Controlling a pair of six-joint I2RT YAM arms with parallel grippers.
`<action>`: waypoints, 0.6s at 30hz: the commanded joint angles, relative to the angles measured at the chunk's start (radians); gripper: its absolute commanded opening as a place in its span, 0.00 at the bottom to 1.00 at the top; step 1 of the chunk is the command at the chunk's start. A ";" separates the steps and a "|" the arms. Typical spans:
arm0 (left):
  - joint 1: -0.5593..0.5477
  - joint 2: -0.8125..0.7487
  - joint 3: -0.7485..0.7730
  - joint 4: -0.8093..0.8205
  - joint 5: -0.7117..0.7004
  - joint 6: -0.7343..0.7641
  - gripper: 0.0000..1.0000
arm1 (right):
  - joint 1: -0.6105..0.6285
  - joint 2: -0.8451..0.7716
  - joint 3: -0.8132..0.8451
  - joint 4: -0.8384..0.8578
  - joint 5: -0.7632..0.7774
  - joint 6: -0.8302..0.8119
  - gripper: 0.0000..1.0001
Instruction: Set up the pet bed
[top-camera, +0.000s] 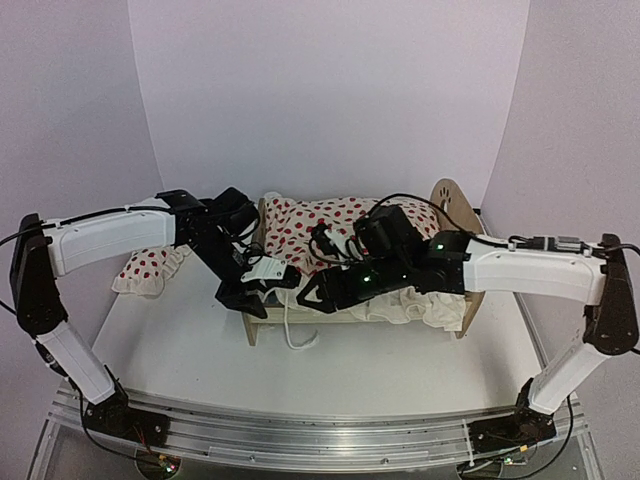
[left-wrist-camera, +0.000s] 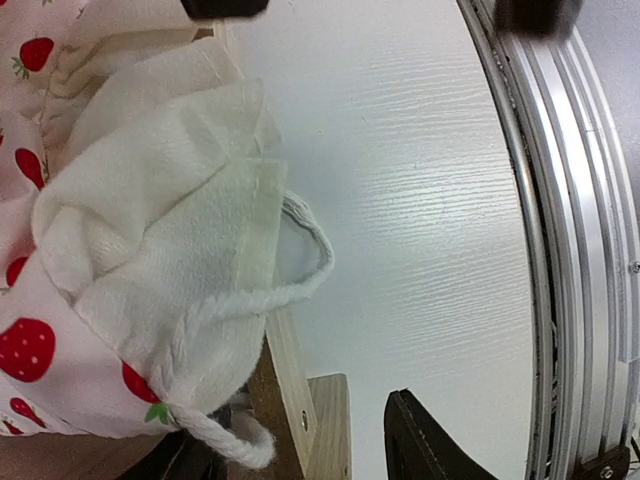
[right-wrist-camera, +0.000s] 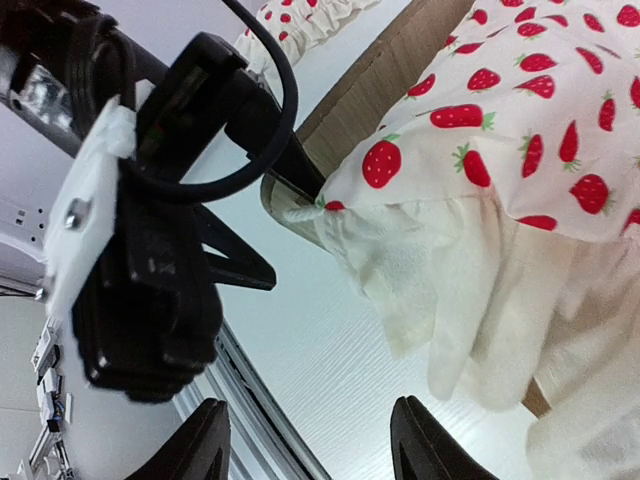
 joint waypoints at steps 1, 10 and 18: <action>-0.033 -0.045 0.040 0.054 -0.073 -0.019 0.52 | -0.023 -0.115 -0.067 -0.027 0.089 -0.009 0.55; -0.053 0.062 0.000 0.077 -0.215 -0.098 0.55 | -0.028 -0.123 -0.088 -0.031 0.131 0.003 0.55; -0.054 0.128 -0.009 0.064 -0.249 -0.149 0.42 | -0.028 -0.126 -0.101 -0.029 0.118 0.013 0.55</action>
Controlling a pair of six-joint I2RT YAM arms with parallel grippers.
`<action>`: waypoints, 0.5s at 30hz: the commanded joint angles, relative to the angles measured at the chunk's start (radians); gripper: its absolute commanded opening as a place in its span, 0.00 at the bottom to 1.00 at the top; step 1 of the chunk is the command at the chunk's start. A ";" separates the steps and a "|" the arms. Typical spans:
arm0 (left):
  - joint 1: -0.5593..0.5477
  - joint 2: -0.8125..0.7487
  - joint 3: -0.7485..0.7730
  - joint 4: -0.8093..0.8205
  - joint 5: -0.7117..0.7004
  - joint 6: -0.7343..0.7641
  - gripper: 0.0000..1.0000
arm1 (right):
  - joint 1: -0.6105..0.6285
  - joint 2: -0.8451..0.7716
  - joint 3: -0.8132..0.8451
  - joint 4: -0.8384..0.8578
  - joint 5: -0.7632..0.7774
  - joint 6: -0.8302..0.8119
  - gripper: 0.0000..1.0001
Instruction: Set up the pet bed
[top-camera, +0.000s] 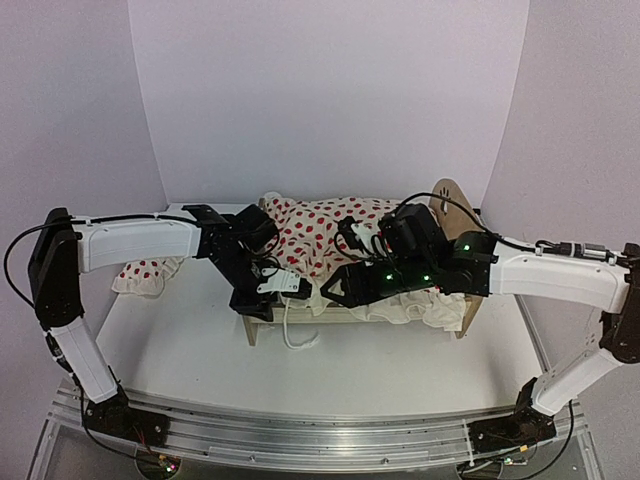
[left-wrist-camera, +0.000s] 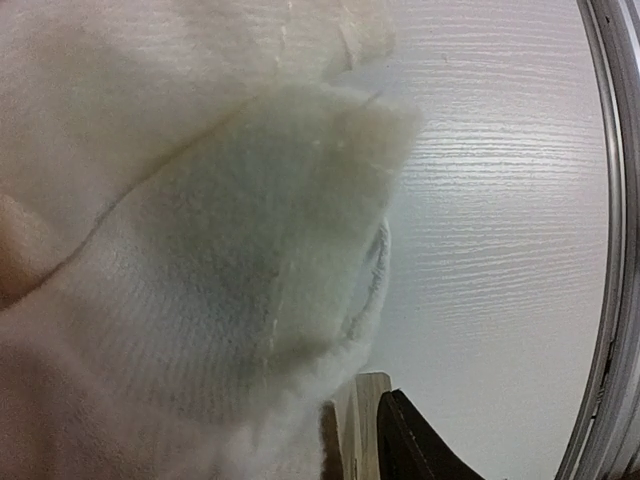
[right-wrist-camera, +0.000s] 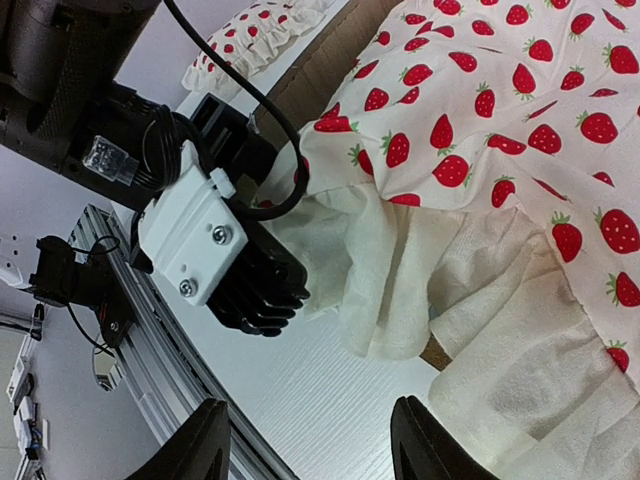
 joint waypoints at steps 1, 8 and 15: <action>-0.001 0.016 -0.003 -0.022 -0.039 -0.054 0.38 | 0.000 -0.008 -0.020 0.001 0.008 0.011 0.54; -0.024 0.040 -0.020 -0.092 -0.024 -0.061 0.32 | 0.001 -0.011 -0.025 0.002 0.010 0.010 0.54; -0.027 0.080 -0.058 -0.112 -0.059 -0.102 0.34 | 0.001 -0.005 -0.020 0.003 0.007 0.005 0.54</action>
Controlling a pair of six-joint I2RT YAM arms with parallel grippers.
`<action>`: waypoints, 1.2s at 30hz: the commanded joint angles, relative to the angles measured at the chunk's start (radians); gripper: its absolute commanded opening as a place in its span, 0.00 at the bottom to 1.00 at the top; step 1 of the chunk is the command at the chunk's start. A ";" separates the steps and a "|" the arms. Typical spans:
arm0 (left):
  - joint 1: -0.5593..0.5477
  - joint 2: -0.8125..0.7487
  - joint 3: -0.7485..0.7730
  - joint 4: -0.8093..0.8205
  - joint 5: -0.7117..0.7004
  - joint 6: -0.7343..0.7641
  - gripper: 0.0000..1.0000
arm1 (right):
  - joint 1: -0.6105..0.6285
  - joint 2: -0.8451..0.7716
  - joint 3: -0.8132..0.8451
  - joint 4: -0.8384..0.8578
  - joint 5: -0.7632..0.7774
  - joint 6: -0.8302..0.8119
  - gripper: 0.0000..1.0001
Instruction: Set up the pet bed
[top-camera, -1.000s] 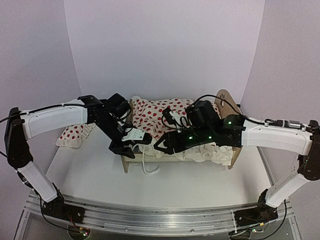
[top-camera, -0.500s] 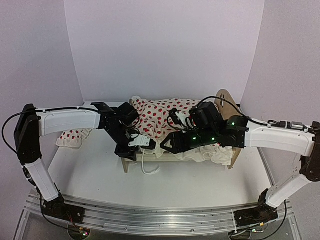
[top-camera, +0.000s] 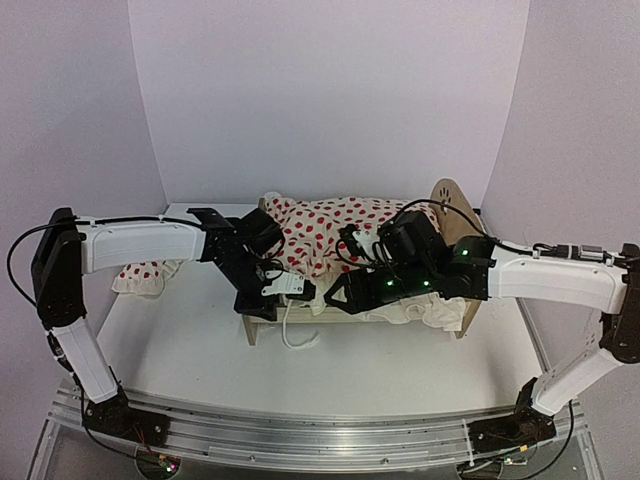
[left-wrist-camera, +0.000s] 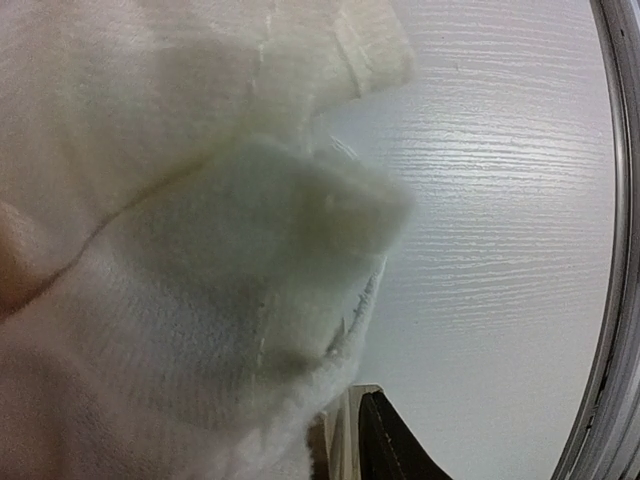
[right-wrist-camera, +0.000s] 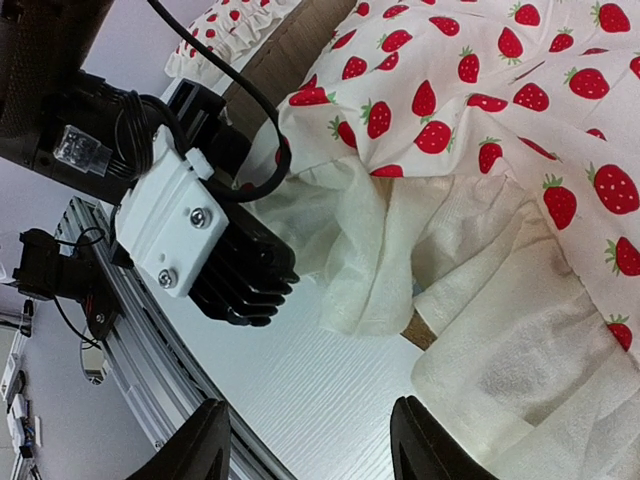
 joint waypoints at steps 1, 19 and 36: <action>-0.003 0.060 -0.067 -0.104 -0.036 -0.045 0.32 | 0.001 -0.004 0.013 0.011 -0.002 -0.002 0.54; -0.002 0.087 0.437 -0.306 0.154 -0.180 0.00 | 0.095 -0.108 -0.169 0.270 -0.080 -0.118 0.48; -0.001 0.183 0.726 -0.406 0.204 -0.246 0.00 | 0.280 0.450 -0.339 1.357 0.475 -0.260 0.44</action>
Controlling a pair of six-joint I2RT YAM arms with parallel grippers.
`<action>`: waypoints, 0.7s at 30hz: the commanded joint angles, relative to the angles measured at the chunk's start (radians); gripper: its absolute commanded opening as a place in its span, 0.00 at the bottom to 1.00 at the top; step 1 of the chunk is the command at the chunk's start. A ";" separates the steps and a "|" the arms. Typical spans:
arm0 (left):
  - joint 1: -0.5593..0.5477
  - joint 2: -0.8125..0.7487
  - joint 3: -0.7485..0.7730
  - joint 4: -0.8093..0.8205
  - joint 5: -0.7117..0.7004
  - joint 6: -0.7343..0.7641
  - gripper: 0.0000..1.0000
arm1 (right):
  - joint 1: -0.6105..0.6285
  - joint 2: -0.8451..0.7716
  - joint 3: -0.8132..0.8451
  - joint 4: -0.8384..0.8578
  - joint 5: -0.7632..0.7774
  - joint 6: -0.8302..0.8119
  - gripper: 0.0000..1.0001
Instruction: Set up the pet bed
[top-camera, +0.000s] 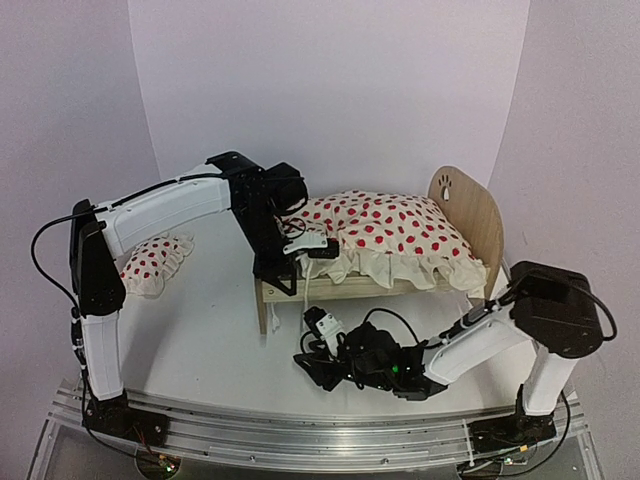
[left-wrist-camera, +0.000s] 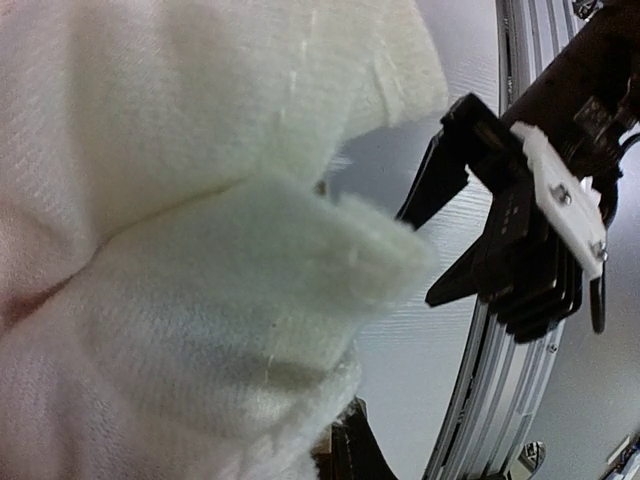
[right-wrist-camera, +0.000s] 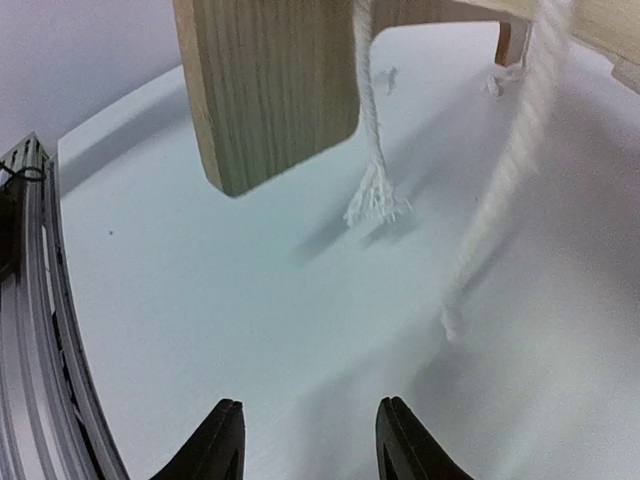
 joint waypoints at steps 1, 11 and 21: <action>0.007 -0.037 0.108 0.090 0.042 -0.044 0.00 | 0.010 0.111 0.091 0.358 0.128 -0.088 0.44; 0.006 -0.036 0.122 0.088 0.046 -0.037 0.00 | 0.008 0.319 0.266 0.395 0.334 -0.239 0.42; 0.006 -0.026 0.129 0.083 0.060 -0.039 0.00 | -0.009 0.437 0.375 0.397 0.388 -0.332 0.54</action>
